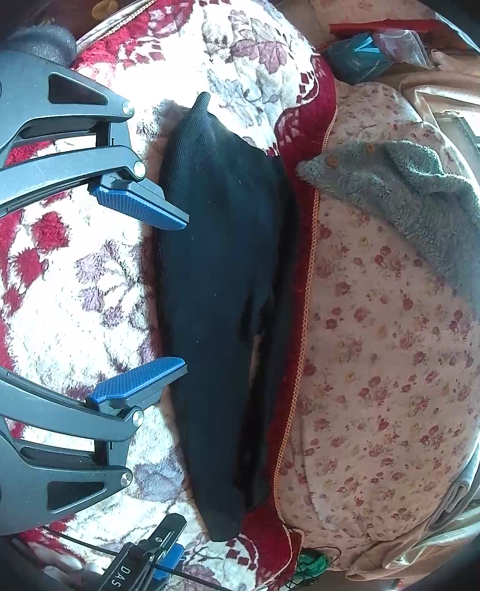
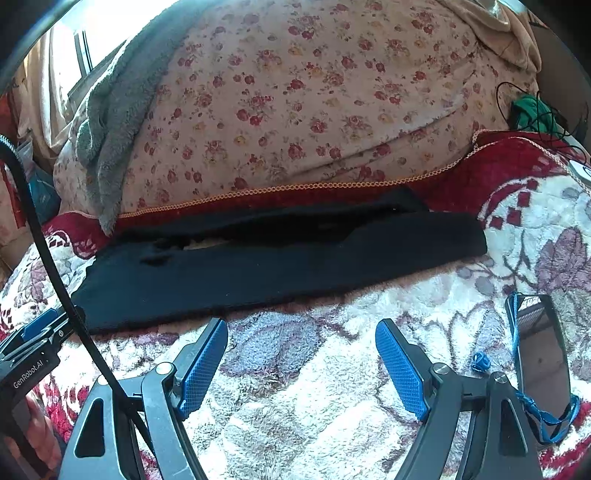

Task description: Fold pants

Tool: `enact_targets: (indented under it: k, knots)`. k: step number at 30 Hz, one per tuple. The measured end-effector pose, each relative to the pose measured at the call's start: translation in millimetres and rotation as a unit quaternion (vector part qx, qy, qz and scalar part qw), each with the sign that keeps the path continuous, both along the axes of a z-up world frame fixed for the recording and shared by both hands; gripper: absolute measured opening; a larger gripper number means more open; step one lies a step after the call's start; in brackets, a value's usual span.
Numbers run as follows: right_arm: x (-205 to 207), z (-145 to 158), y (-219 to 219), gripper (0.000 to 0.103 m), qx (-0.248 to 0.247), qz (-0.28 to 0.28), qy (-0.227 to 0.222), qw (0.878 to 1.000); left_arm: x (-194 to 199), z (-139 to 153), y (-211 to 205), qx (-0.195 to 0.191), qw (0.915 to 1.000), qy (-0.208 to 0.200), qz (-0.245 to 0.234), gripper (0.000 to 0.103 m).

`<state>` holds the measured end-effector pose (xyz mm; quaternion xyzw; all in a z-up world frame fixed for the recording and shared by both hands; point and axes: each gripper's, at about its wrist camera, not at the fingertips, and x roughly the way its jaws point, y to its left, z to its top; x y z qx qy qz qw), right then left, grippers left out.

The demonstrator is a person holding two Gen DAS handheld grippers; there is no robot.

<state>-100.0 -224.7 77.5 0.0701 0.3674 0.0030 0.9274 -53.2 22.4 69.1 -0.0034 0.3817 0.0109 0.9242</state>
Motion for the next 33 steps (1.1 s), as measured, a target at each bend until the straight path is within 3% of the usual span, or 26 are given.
enact_targets:
  k: [33]
  knots:
    - [32,-30,-3,0.081,0.007,-0.004,0.045,0.999,26,-34,13,-0.014,0.9986,0.045,0.022,0.072]
